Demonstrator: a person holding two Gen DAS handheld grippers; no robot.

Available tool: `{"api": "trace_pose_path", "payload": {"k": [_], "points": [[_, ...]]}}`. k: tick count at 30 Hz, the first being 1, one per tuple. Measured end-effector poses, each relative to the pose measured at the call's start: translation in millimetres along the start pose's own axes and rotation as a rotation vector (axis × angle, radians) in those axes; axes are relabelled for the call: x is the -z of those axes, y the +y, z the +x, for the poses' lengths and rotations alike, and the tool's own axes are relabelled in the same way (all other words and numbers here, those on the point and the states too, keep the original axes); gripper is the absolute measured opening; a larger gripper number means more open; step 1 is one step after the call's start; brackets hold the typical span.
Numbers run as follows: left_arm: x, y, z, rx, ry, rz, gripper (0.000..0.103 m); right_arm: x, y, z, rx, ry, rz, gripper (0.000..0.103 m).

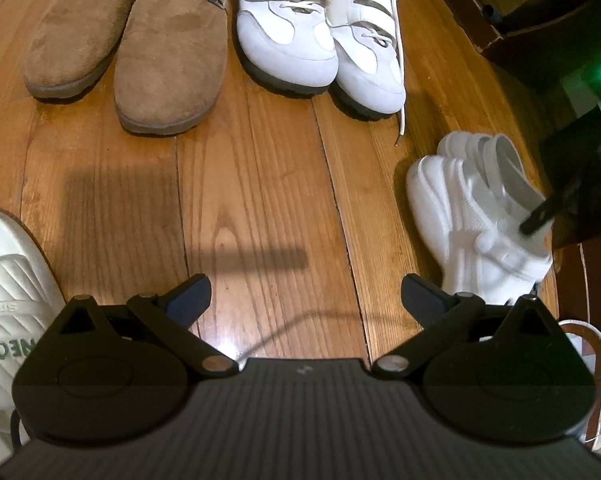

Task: Organize scattered shoes
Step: 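Carry the clogs with the right gripper toward the white sneakers, then lower the clogs beside the white sneakers and open the right gripper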

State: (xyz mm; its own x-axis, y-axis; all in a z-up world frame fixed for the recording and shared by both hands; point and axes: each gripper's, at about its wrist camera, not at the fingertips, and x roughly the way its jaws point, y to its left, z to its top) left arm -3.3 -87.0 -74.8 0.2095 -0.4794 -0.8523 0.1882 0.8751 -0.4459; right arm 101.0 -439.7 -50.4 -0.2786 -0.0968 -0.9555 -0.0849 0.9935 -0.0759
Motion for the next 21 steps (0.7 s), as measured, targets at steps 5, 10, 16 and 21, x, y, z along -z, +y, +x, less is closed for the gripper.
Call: {"api": "trace_pose_path", "payload": {"k": [5,10,16,21], "points": [[0,5,8,-0.002,0.023,-0.019,0.103,-13,-25,3,-0.123,-0.021,0.090,0.013],[0,0,7,-0.002,0.021,0.001,0.103,-11,-30,6,-0.204,0.011,0.114,0.053],[4,-10,13,0.013,0.041,0.033,0.103,-13,-14,30,-0.315,0.152,0.092,0.057],[4,-13,14,0.004,0.048,0.039,0.103,-12,21,44,-0.202,0.237,-0.015,0.059]]}}
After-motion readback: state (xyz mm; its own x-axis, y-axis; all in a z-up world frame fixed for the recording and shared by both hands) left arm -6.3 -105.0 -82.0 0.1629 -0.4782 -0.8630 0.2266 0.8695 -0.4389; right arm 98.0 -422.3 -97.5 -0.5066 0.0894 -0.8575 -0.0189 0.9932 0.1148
